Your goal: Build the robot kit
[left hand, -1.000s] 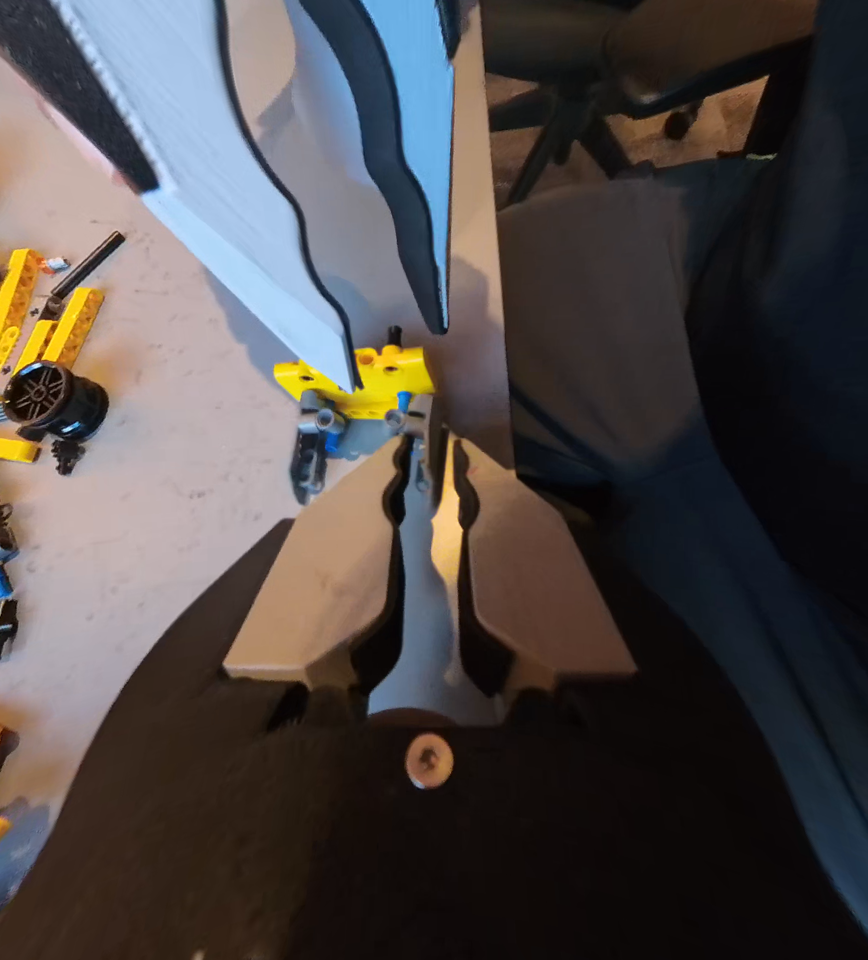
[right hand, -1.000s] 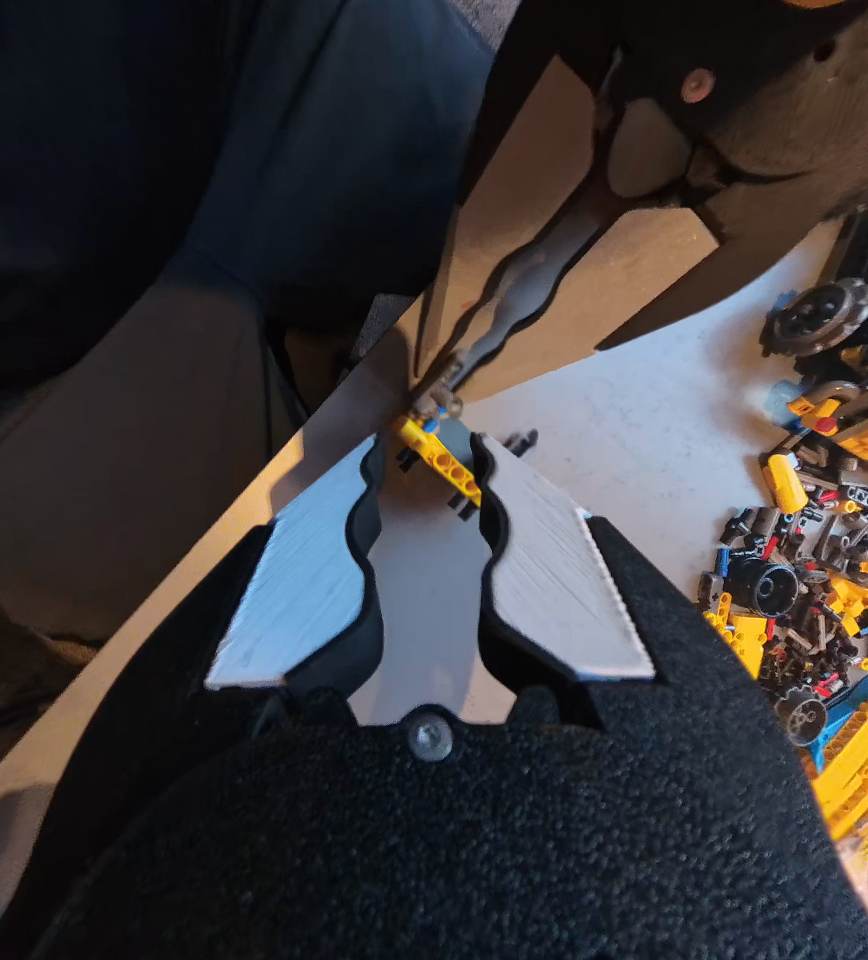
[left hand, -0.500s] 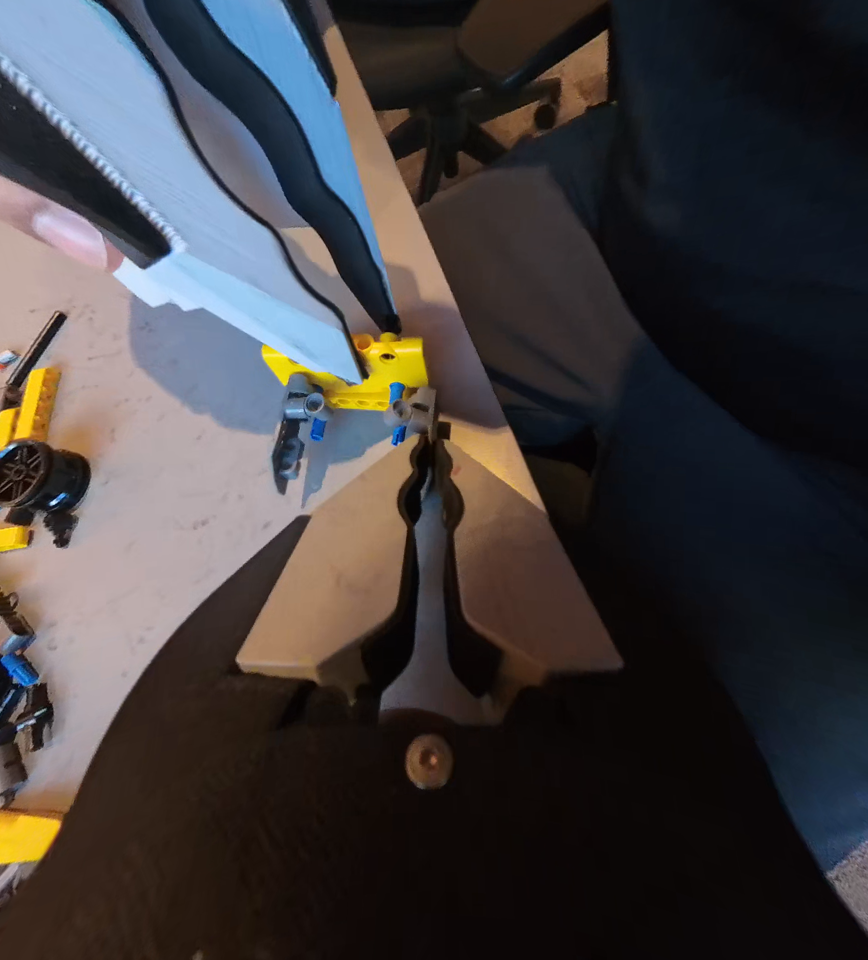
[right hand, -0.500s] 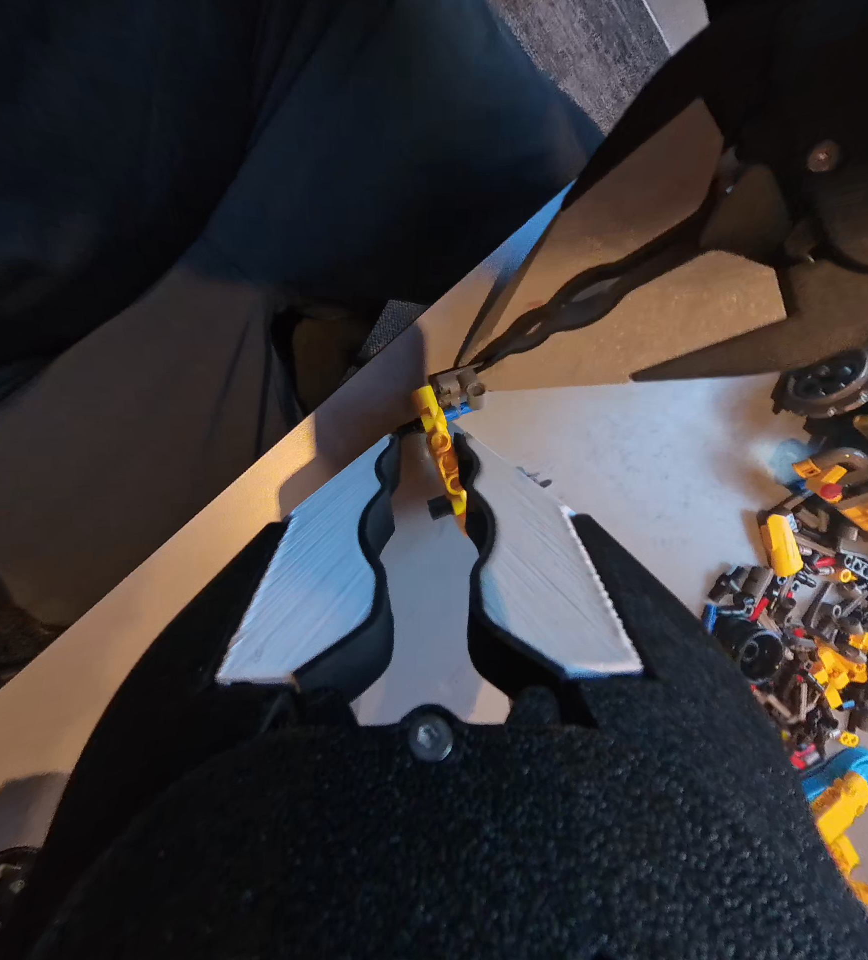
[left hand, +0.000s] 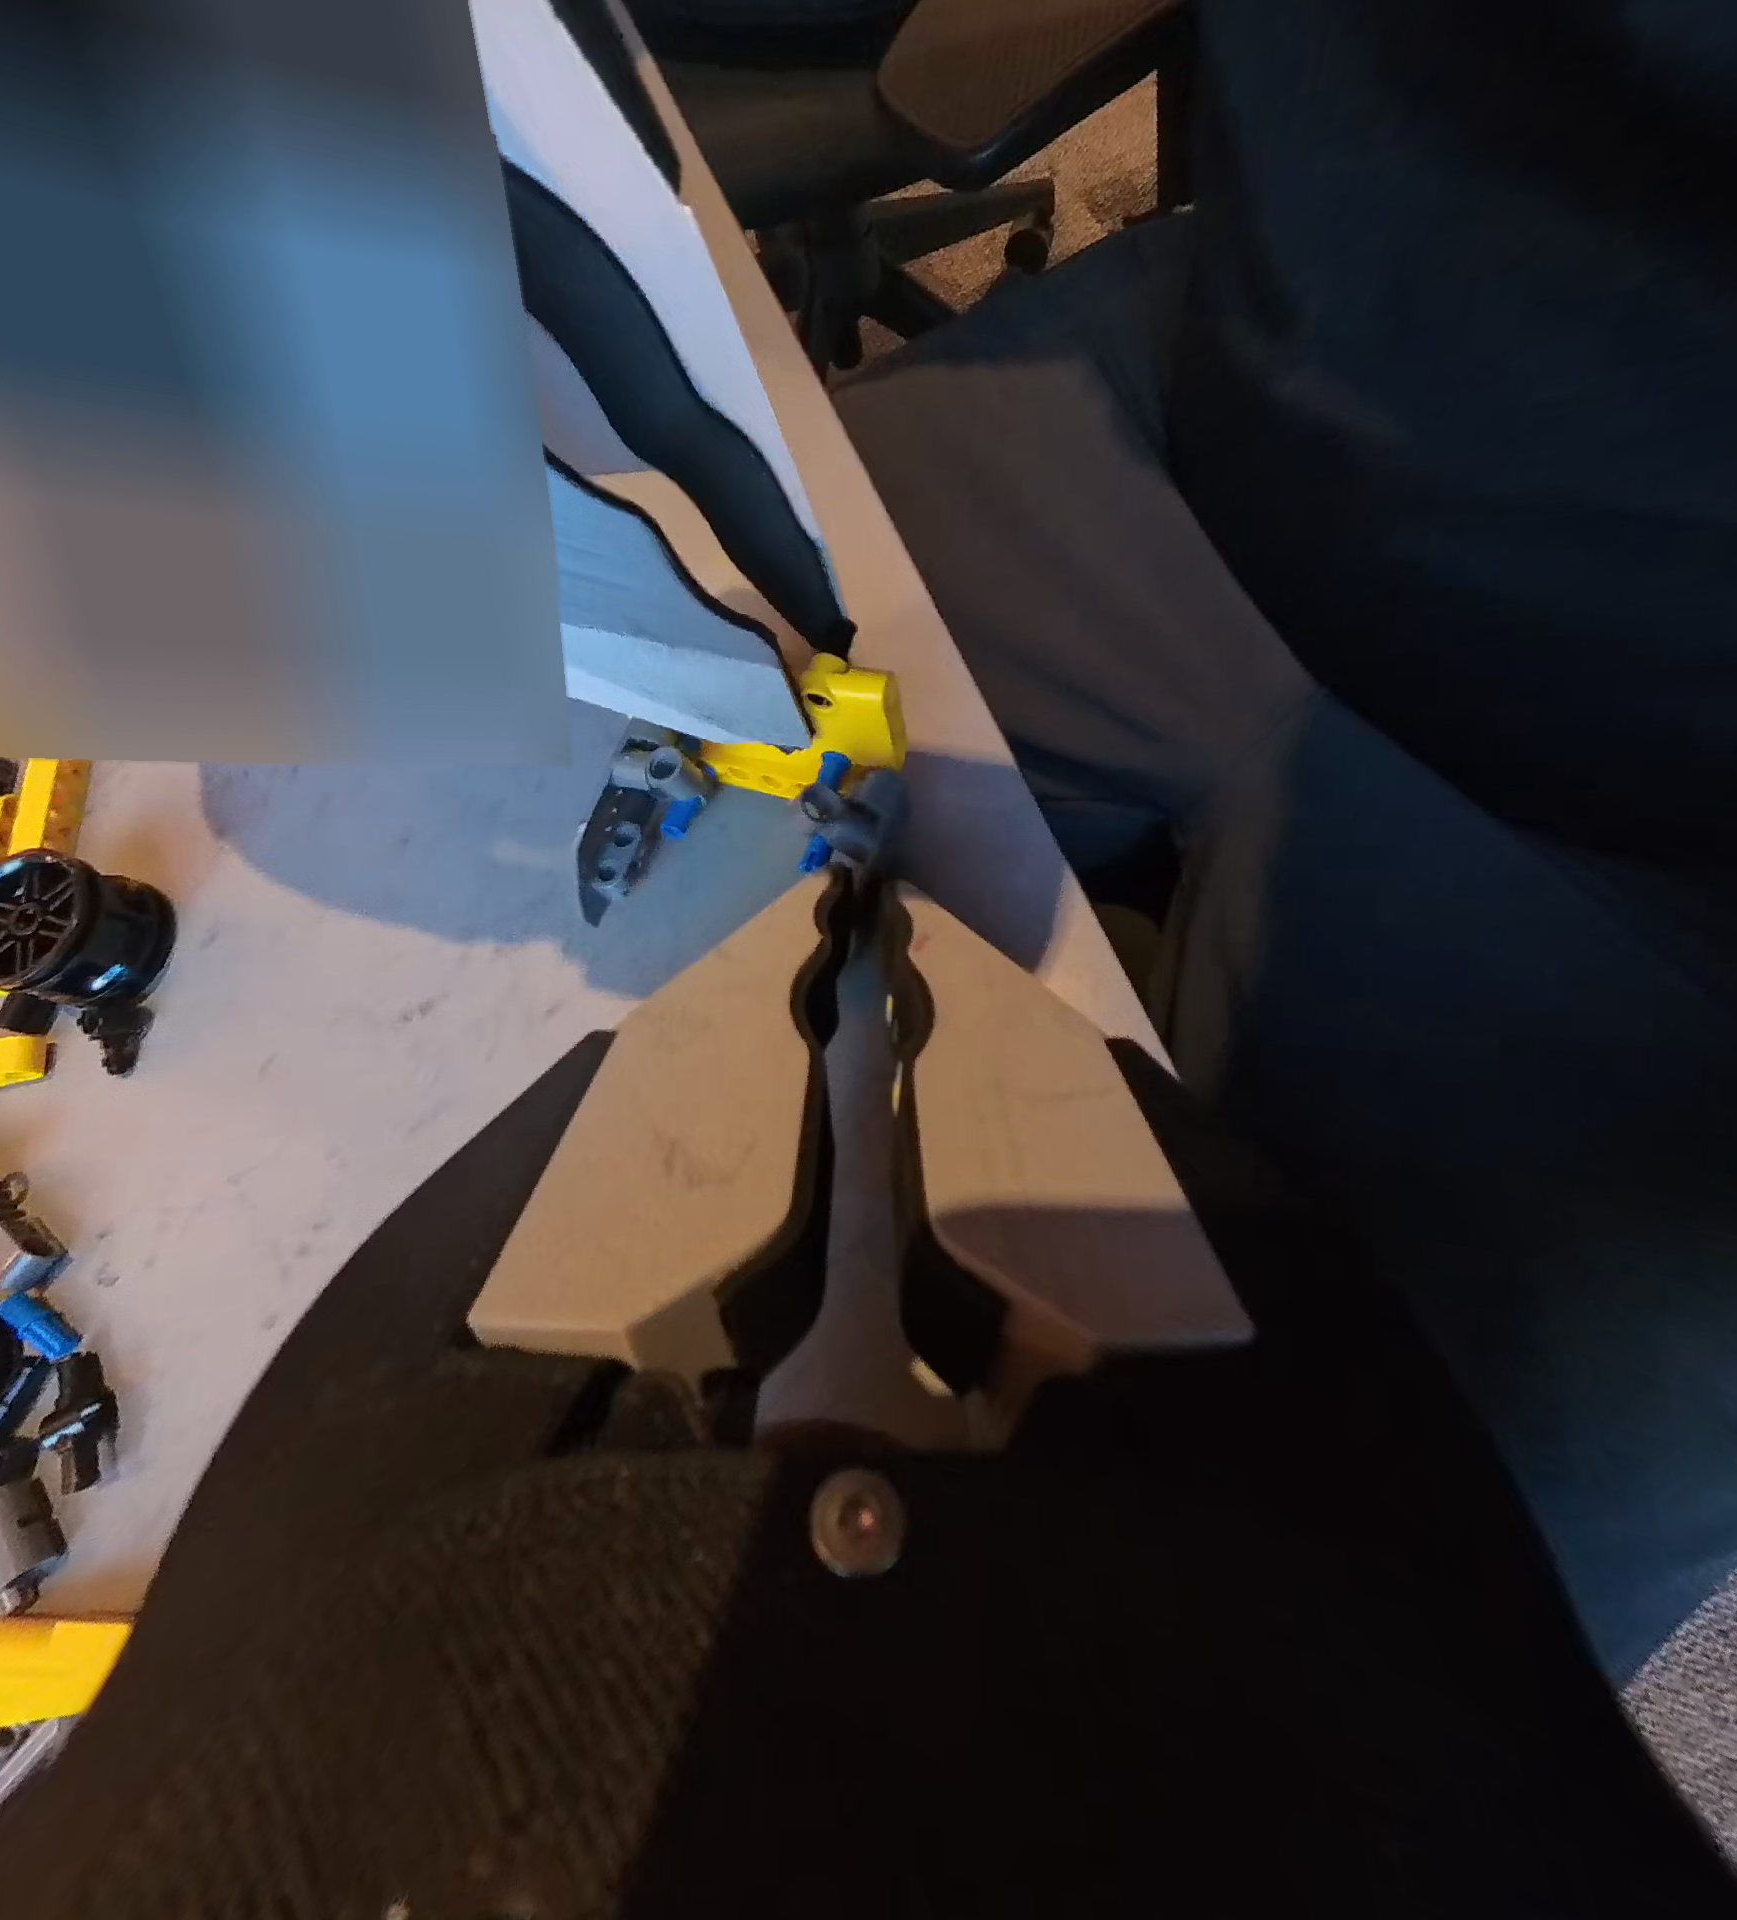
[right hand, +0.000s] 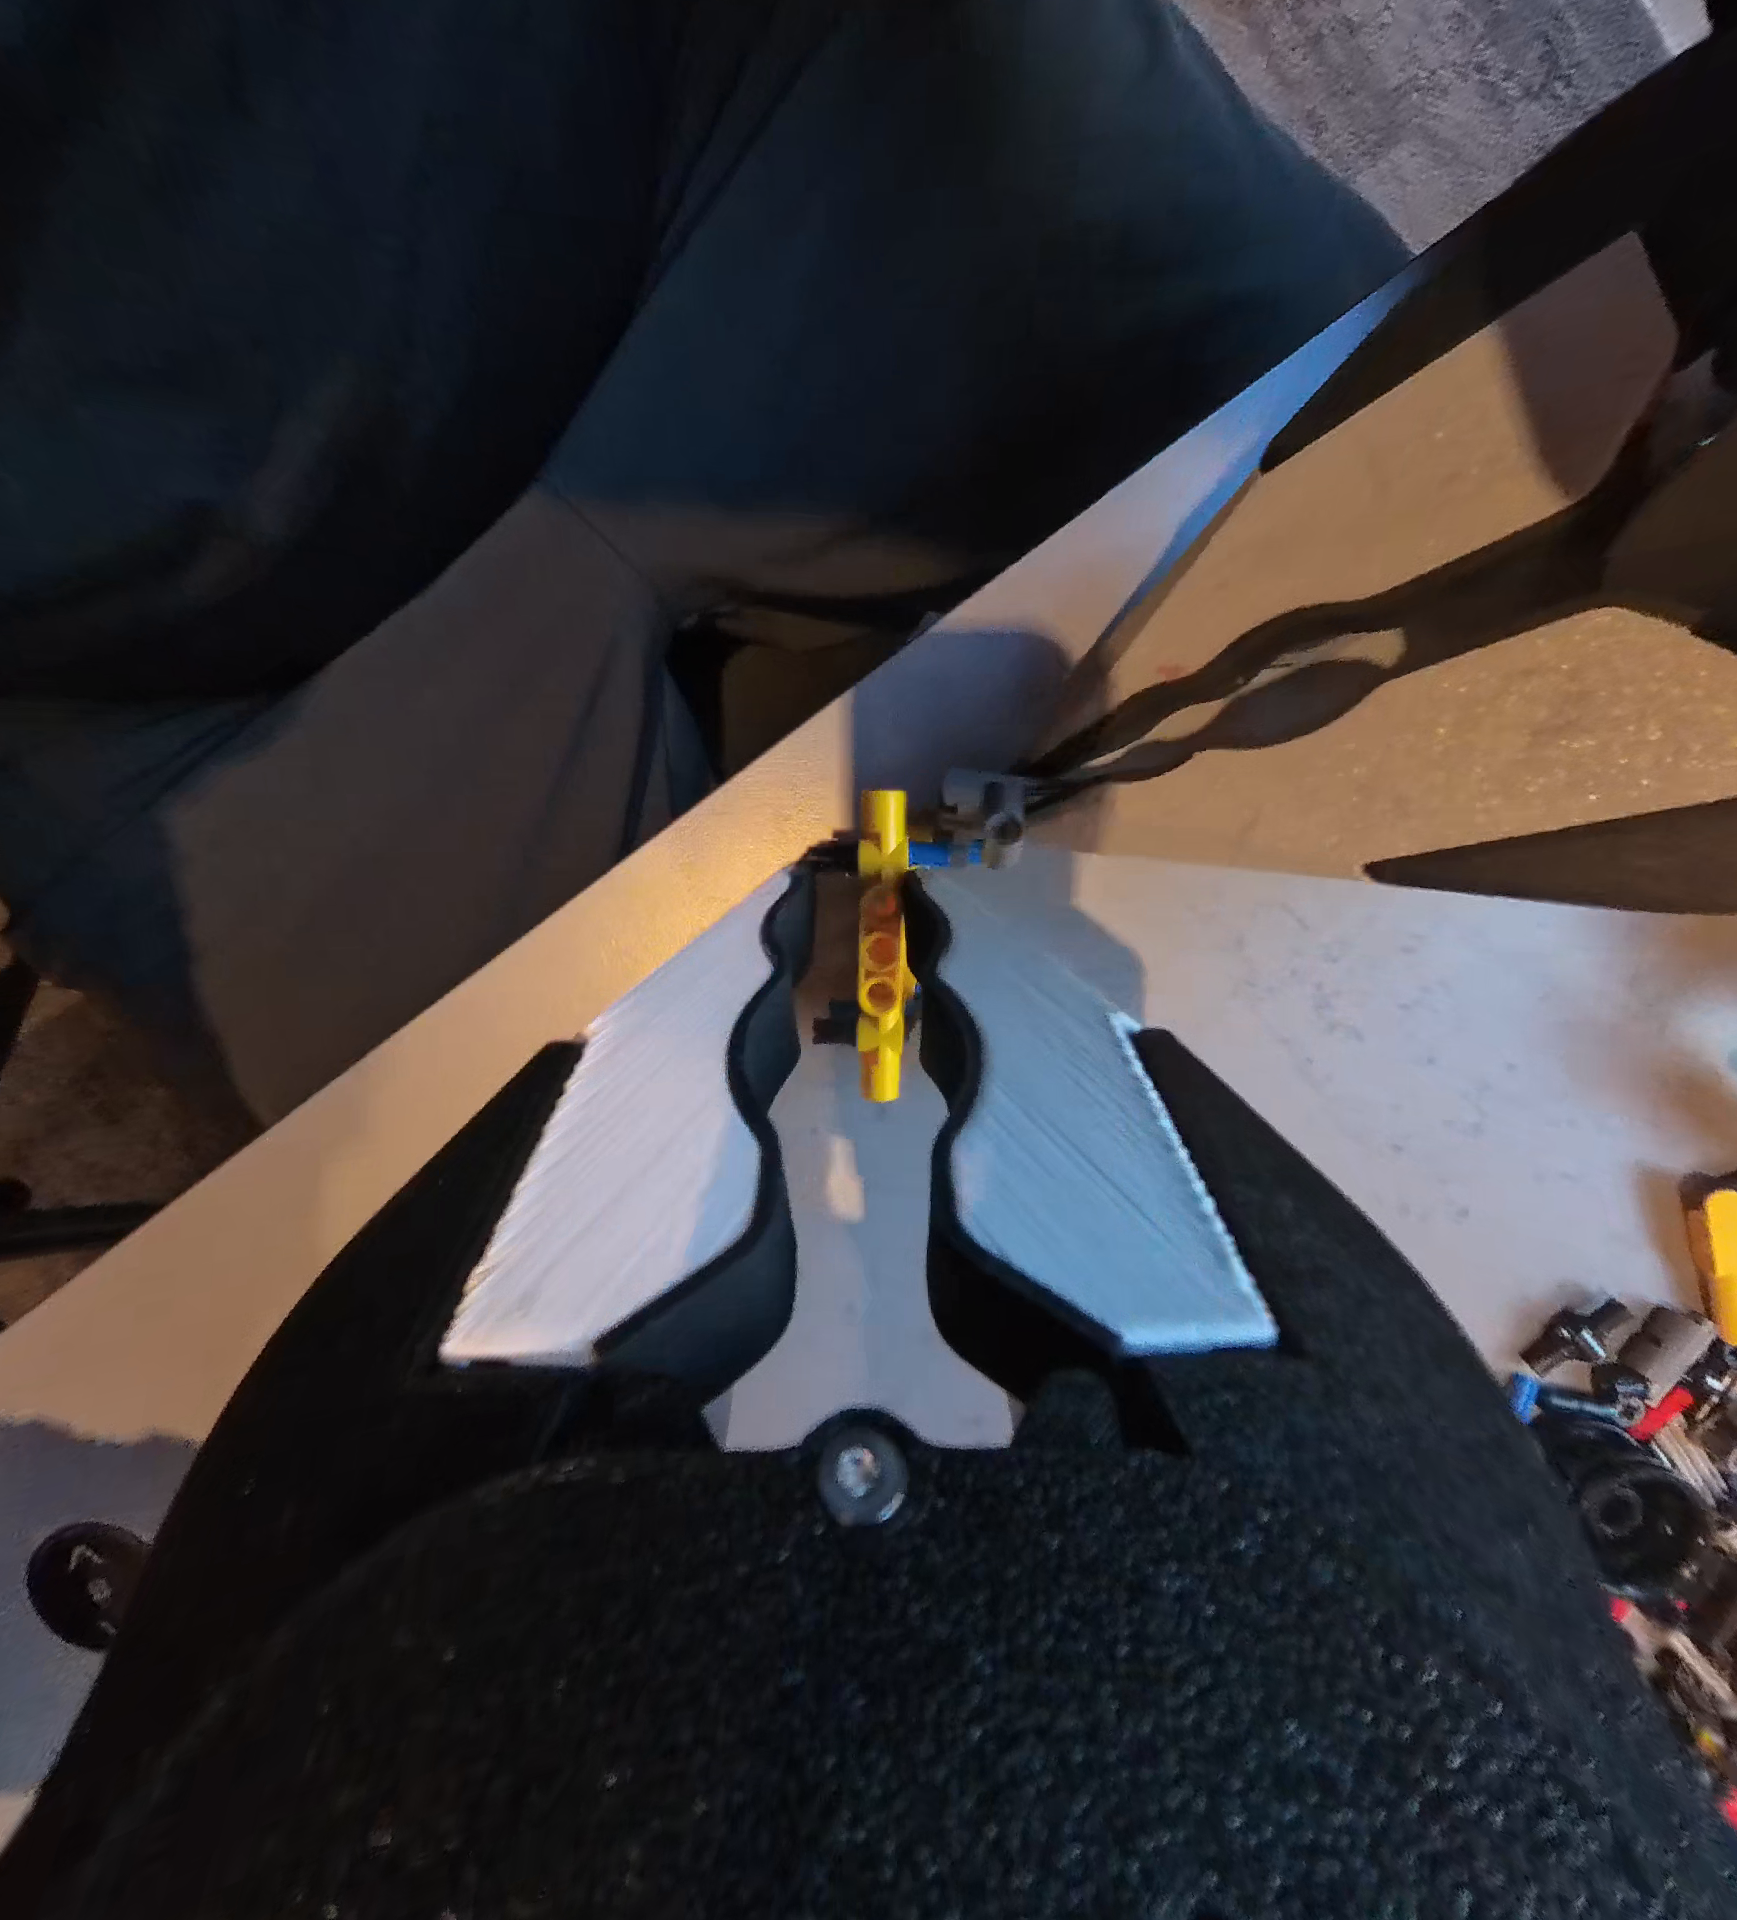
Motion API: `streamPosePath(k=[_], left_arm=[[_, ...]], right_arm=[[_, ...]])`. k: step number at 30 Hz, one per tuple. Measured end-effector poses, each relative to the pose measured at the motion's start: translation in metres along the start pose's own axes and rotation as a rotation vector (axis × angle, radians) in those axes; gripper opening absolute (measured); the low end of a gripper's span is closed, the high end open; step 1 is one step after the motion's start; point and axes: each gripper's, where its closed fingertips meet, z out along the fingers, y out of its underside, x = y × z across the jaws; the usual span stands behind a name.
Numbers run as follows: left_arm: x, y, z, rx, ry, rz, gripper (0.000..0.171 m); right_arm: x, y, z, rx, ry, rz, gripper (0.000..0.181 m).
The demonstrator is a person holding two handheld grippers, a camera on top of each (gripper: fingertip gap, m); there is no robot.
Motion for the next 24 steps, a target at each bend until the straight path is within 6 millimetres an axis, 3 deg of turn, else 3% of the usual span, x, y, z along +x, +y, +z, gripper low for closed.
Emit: streamPosePath(k=[7,24], left_arm=[[-0.003,0.000,0.000,0.002,0.008,-0.039,0.004],[-0.007,0.005,-0.006,0.006,0.001,-0.156,0.004]], right_arm=[[-0.002,-0.001,0.001,0.015,-0.098,-0.010,0.016],[0.007,0.001,0.003,0.051,0.043,-0.023,0.017]])
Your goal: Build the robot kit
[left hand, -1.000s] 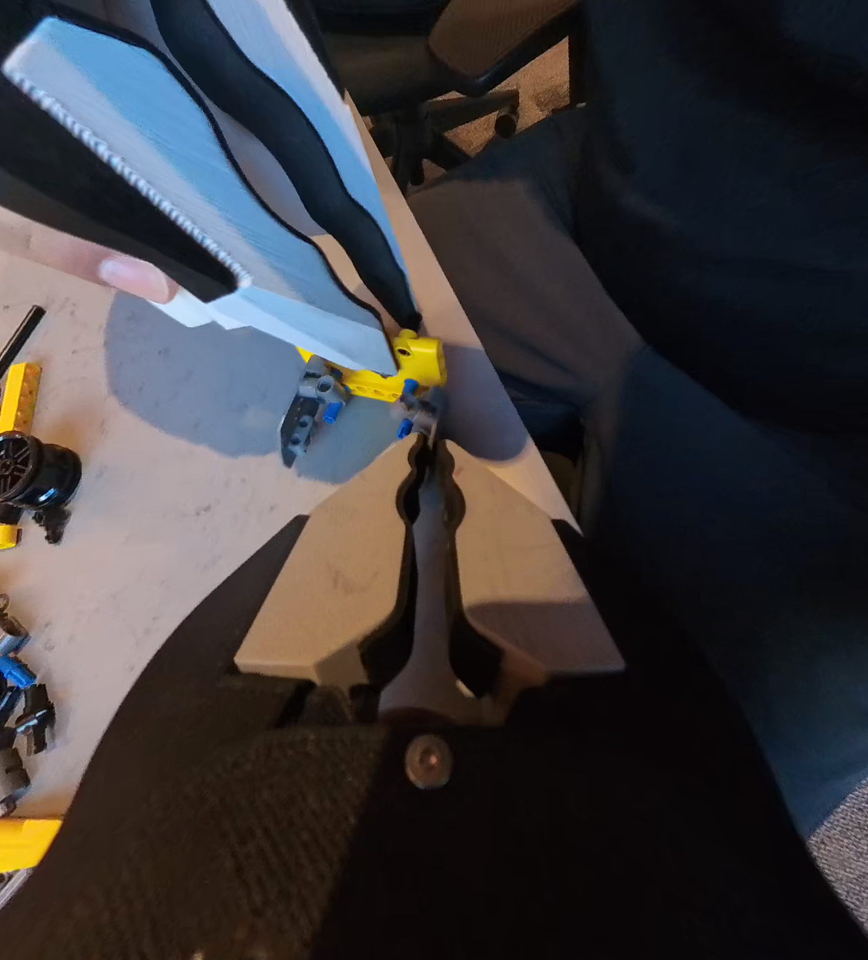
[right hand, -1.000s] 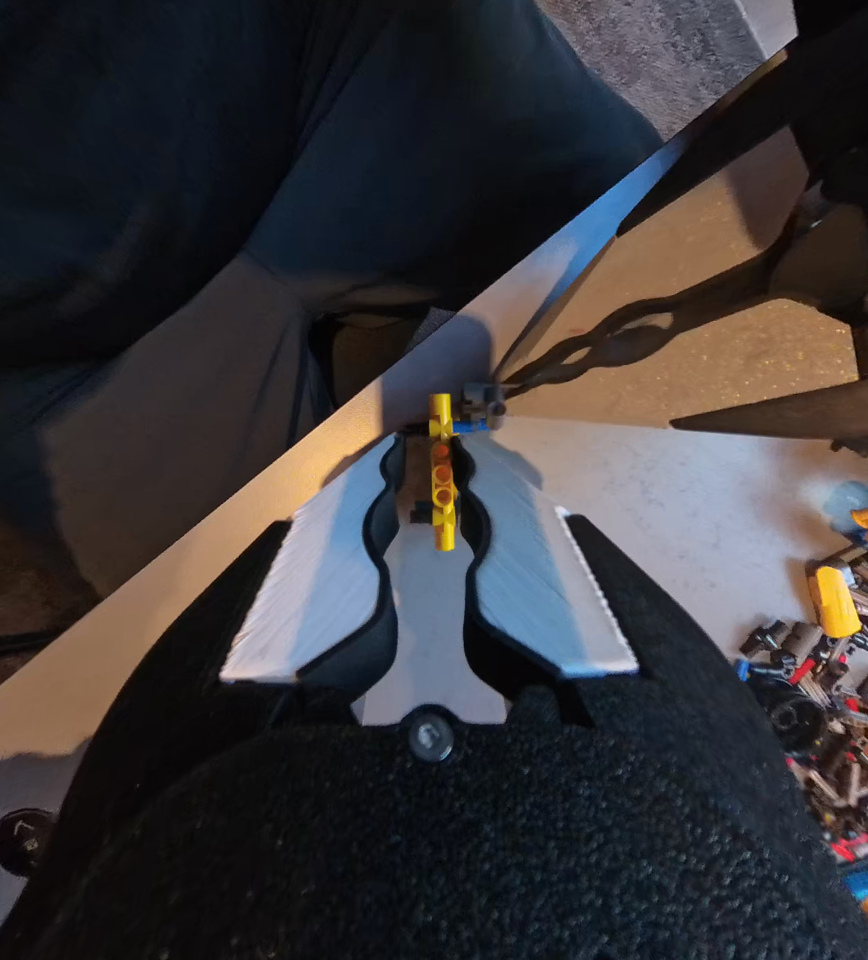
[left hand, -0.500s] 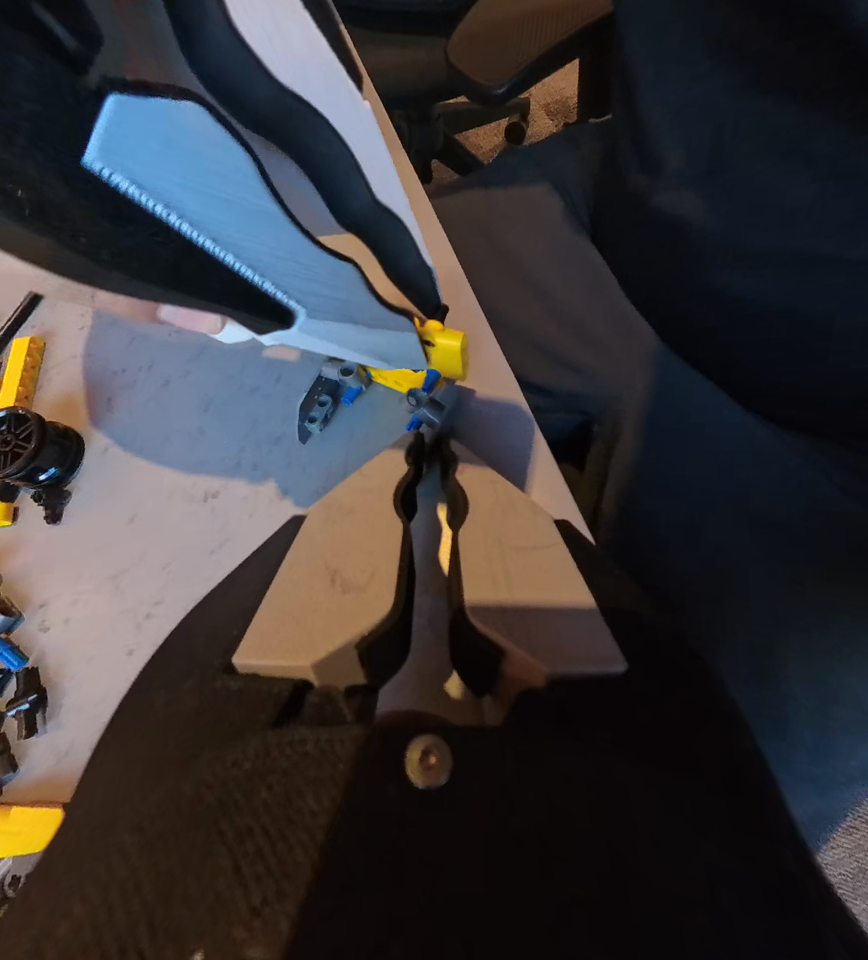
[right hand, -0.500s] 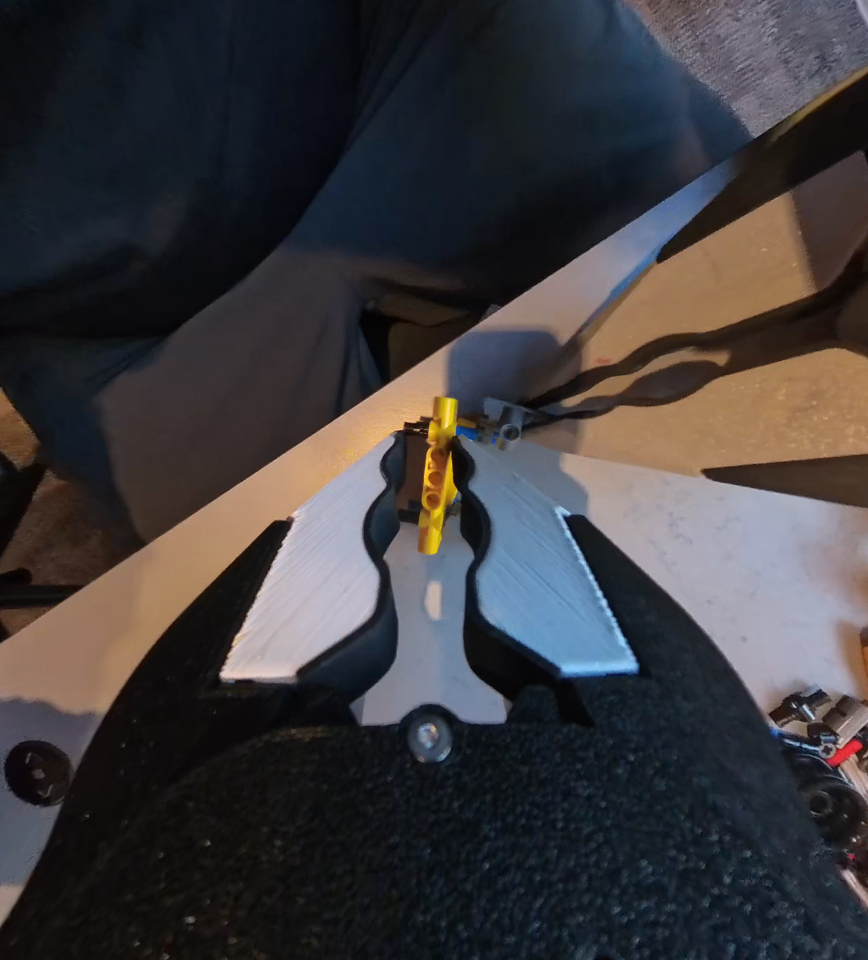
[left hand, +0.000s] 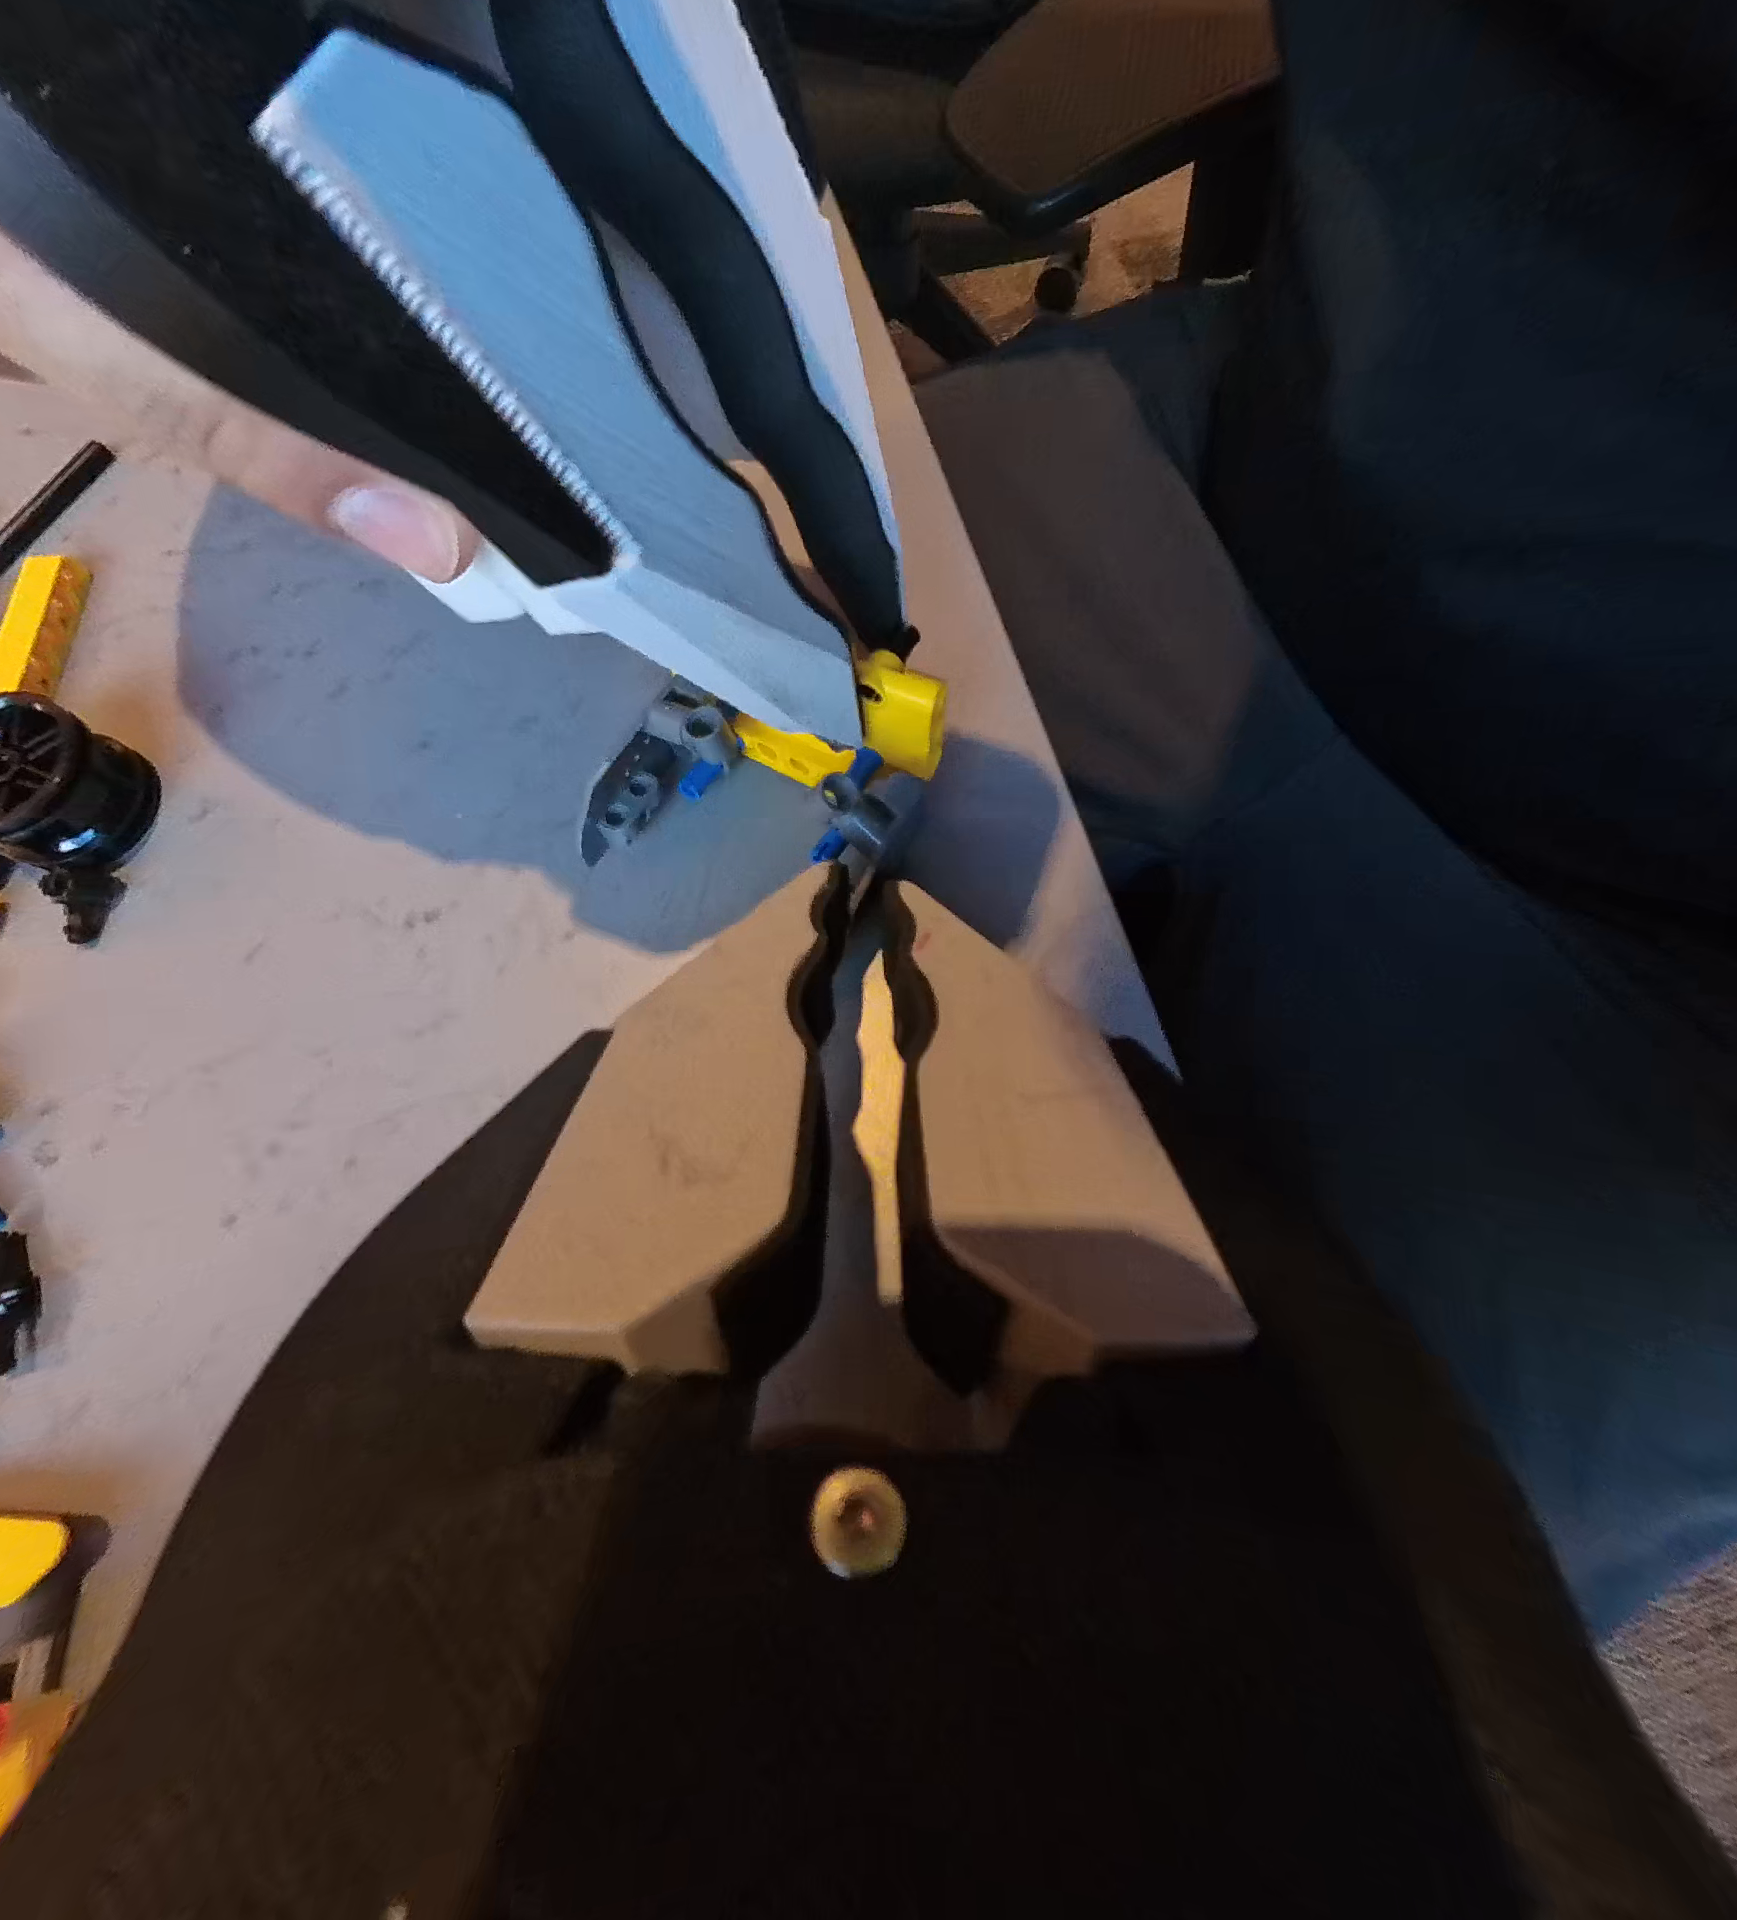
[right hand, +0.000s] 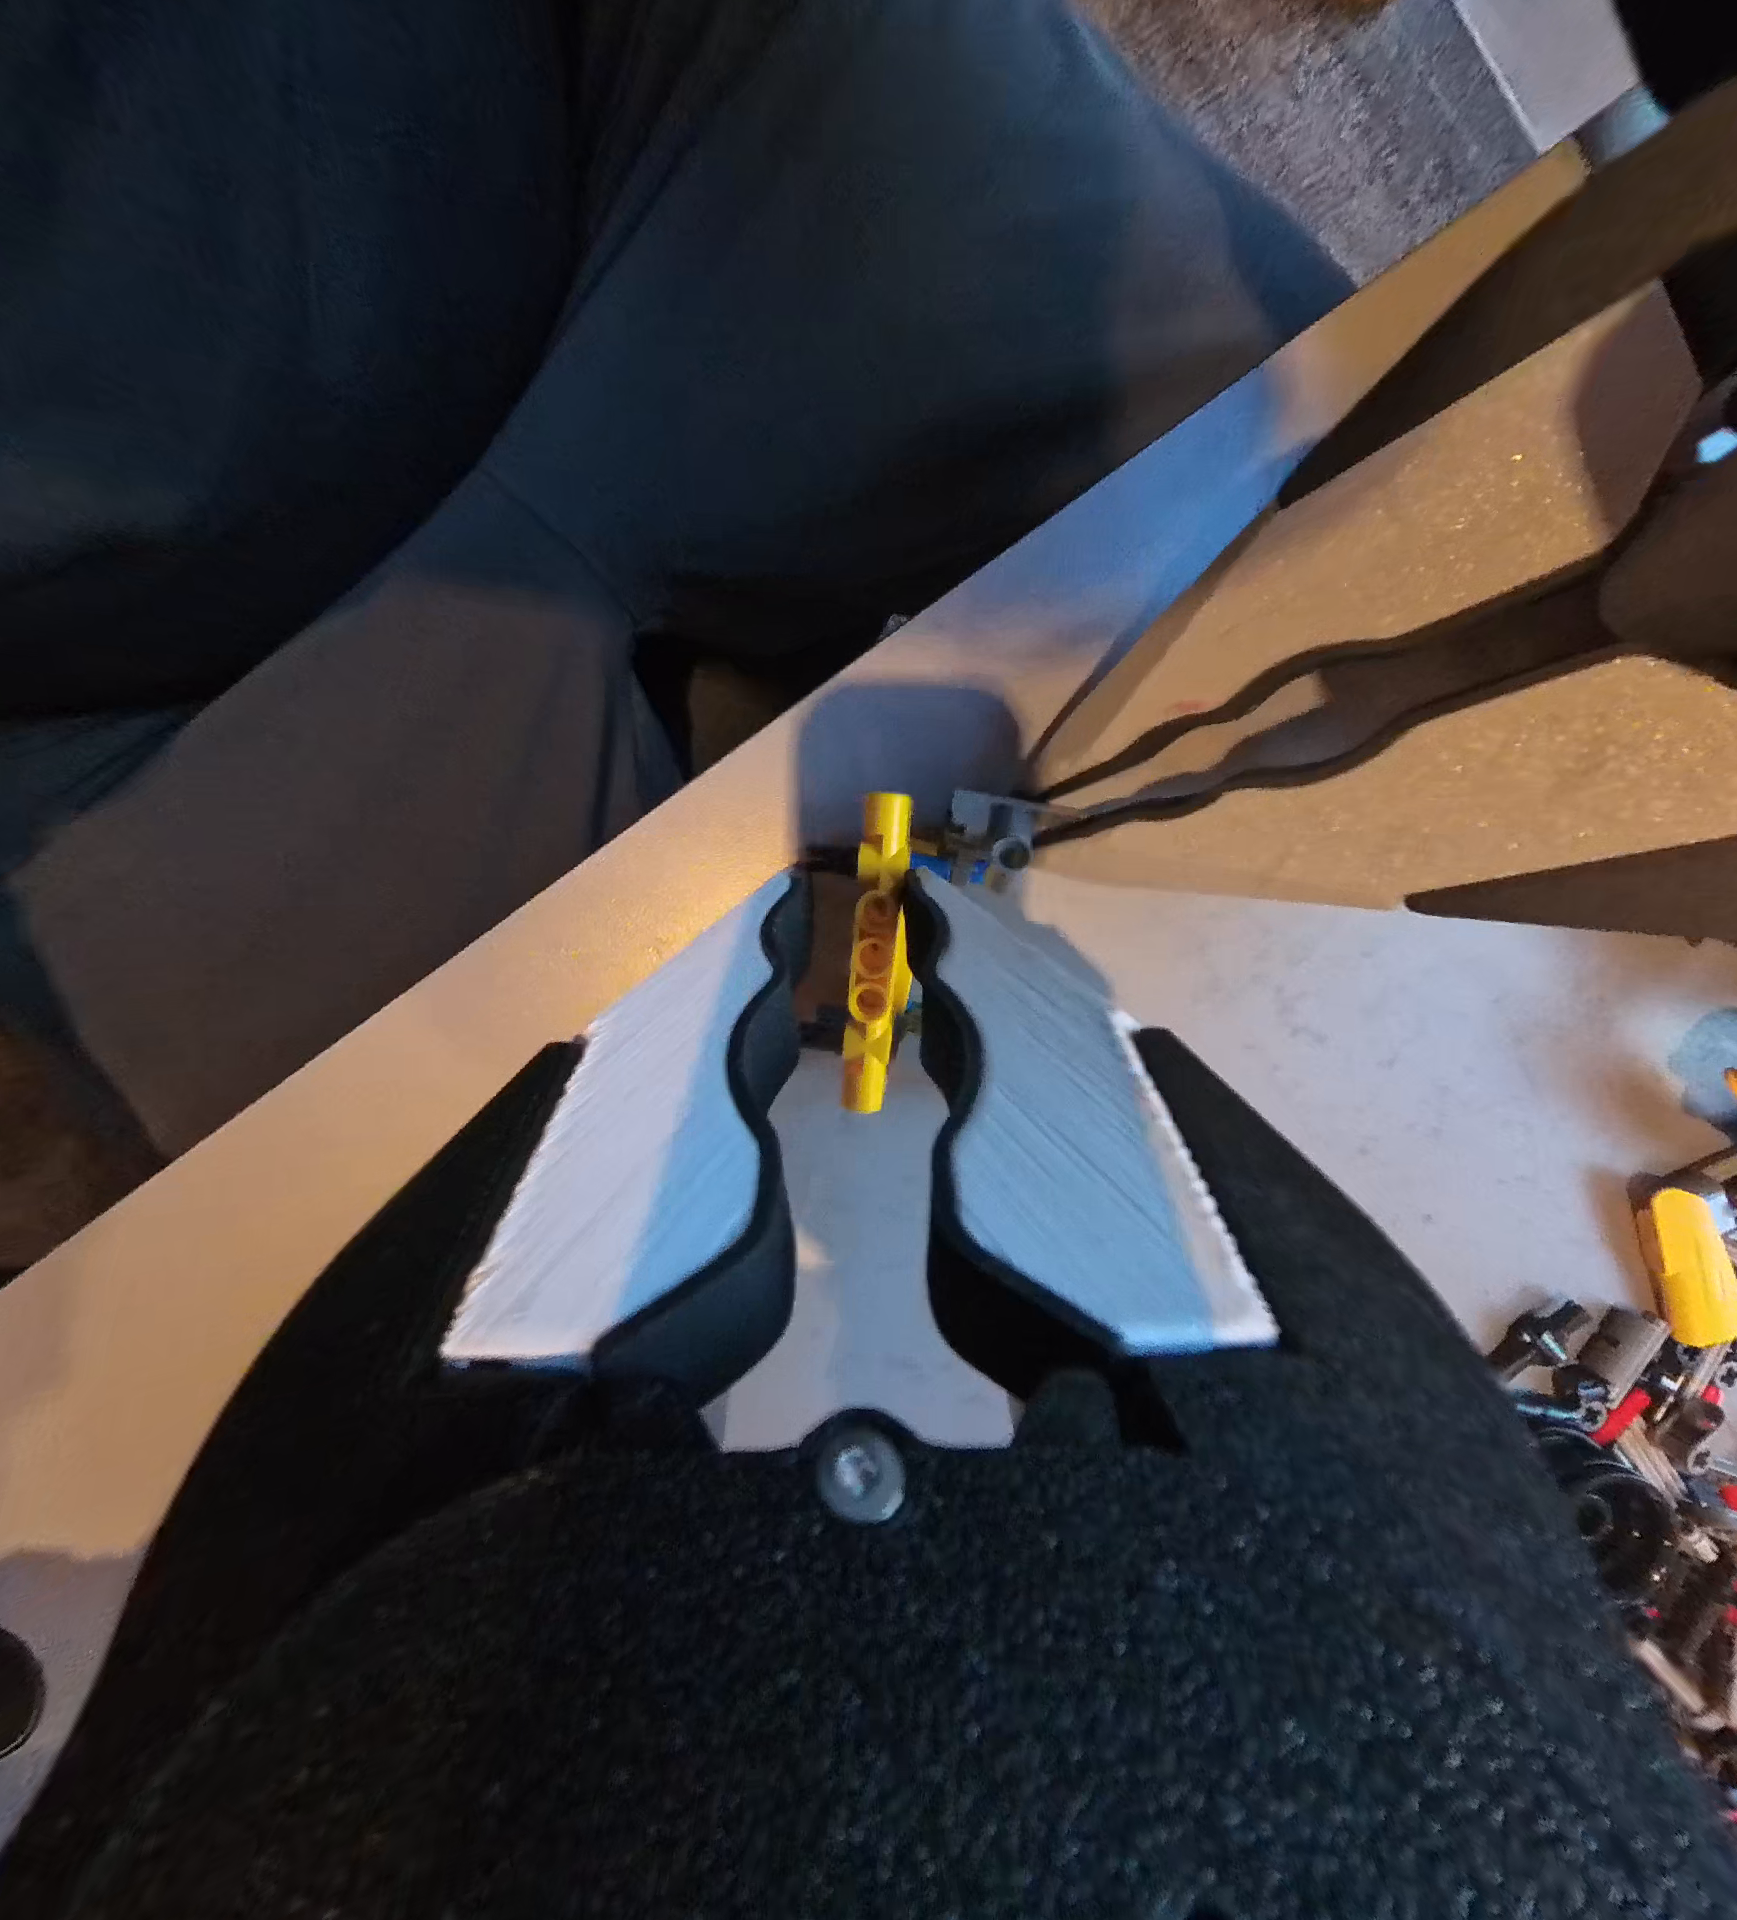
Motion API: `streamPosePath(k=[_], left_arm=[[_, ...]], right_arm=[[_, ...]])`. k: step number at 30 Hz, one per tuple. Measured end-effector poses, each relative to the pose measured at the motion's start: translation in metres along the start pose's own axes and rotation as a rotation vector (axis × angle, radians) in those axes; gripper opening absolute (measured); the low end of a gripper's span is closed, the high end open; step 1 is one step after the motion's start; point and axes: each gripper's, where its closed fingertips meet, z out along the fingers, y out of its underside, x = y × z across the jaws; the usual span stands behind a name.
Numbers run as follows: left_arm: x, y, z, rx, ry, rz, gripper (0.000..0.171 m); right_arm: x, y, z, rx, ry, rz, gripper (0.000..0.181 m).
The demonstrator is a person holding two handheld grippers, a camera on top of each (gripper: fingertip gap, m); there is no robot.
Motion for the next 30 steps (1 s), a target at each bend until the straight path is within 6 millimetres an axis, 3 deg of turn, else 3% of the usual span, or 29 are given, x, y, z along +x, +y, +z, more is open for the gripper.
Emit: streamPosePath(k=[6,11,15,24,30], left_arm=[[0.001,0.000,0.000,0.004,0.050,-0.092,0.004],[0.001,-0.002,-0.001,0.008,-0.044,-0.077,0.005],[0.001,-0.006,-0.001,0.024,-0.112,-0.061,0.021],[0.010,-0.007,0.003,0.015,-0.040,-0.027,0.007],[0.011,-0.004,0.001,0.011,0.103,-0.146,0.004]], right_arm=[[0.001,-0.001,0.001,-0.007,0.029,-0.044,0.016],[0.000,-0.001,0.002,0.017,0.035,-0.045,0.016],[0.002,-0.004,0.004,0.030,0.055,-0.075,0.009],[0.002,-0.003,0.005,0.031,0.036,-0.031,0.010],[0.005,-0.003,0.004,0.014,0.059,-0.085,0.007]])
